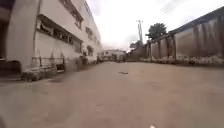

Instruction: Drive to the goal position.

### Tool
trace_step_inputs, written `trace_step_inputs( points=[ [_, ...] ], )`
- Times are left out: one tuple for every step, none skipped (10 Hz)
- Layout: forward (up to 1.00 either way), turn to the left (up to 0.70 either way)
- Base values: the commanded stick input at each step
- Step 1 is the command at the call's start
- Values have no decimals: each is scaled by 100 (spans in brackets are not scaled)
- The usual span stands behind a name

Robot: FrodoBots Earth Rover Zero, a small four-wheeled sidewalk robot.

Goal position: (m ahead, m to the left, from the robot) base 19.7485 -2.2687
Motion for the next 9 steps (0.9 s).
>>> trace_step_inputs(
  points=[
    [70, 20],
    [70, 21],
    [70, 0],
    [70, 0],
    [70, 0],
    [70, 0],
    [70, 0],
    [70, 0],
    [70, 0]
  ],
)
